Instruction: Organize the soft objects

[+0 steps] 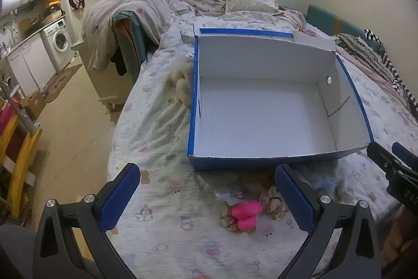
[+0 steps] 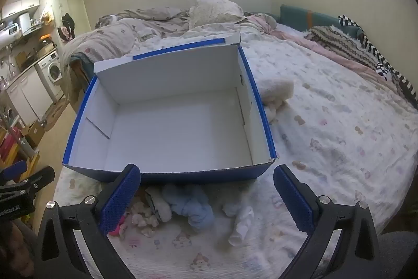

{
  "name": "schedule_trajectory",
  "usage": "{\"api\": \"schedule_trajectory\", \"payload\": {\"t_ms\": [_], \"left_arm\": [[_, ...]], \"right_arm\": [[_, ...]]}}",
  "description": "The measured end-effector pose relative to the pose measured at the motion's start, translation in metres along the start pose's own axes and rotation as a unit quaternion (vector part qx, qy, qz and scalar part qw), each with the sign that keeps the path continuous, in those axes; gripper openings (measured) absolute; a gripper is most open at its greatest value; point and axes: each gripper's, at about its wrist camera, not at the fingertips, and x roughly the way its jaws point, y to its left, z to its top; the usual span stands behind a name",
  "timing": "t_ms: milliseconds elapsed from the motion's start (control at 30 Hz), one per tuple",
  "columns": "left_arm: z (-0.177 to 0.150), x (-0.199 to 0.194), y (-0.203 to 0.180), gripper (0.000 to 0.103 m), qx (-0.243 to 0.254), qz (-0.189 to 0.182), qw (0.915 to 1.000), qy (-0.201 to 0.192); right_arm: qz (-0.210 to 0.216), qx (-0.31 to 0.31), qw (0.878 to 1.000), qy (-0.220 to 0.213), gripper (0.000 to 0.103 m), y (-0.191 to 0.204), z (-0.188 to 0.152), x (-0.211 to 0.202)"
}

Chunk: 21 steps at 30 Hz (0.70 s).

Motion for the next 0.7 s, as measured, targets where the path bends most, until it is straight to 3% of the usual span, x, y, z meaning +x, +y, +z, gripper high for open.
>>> {"api": "schedule_trajectory", "payload": {"t_ms": [700], "left_arm": [[0.0016, -0.0035, -0.0019, 0.103, 0.005, 0.002, 1.0000, -0.003]], "right_arm": [[-0.003, -0.003, 1.000, 0.001, 0.103, 0.0013, 0.0003, 0.0005]]}}
